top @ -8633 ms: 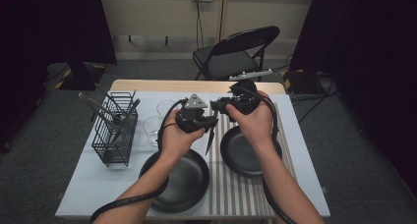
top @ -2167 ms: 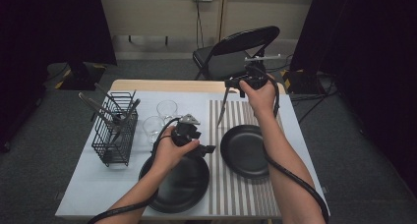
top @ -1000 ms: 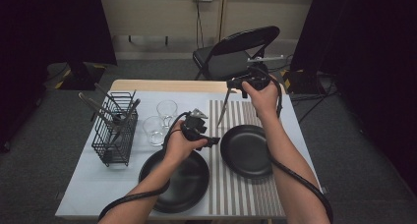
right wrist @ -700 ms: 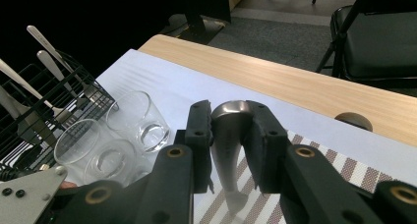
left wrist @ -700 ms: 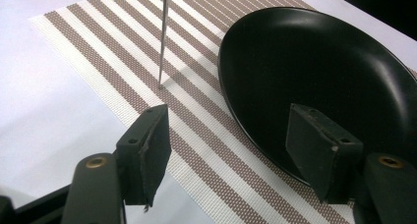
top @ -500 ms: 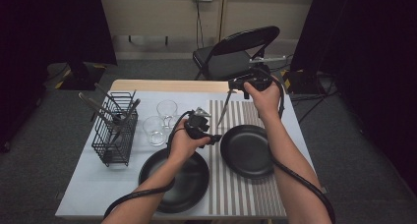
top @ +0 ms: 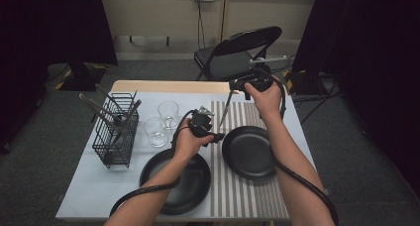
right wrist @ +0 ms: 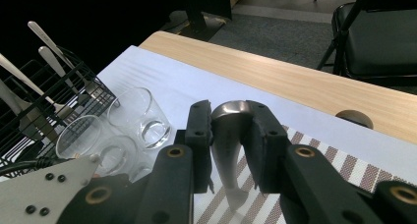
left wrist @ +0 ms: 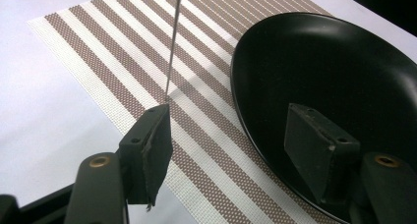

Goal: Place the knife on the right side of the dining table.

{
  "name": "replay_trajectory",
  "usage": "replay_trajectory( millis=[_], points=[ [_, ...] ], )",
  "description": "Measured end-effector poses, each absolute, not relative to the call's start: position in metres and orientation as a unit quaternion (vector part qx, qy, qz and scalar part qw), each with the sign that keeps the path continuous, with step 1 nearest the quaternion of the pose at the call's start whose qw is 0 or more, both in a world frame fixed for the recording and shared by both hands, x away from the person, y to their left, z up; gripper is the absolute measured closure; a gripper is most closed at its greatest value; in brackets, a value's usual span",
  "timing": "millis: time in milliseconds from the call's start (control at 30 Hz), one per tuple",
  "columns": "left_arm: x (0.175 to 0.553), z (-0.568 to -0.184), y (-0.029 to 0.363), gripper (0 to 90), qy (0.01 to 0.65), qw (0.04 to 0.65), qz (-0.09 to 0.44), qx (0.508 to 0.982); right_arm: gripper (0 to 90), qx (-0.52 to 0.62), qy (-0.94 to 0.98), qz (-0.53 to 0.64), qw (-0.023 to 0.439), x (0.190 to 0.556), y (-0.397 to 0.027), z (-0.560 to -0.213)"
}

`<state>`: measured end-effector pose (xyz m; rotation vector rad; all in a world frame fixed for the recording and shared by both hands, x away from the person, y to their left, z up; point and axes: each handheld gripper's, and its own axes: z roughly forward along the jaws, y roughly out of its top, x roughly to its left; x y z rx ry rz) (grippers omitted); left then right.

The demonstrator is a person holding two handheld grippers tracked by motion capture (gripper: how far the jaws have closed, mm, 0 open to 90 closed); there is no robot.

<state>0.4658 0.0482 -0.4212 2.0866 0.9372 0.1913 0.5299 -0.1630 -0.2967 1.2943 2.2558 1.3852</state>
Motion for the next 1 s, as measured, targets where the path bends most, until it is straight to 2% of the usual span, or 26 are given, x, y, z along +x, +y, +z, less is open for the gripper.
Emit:
replay_trajectory(
  millis=[800, 1000],
  points=[
    [0.472, -0.422, 0.042, 34.4, 0.37, 0.408, 0.068, 0.832, 73.2, 0.448, 0.757, 0.467, 0.09, 0.53, -0.174, -0.298],
    [0.475, -0.422, 0.044, 36.8, 0.373, 0.412, 0.068, 0.828, 73.2, 0.446, 0.759, 0.466, 0.09, 0.53, -0.173, -0.298]
  ],
)
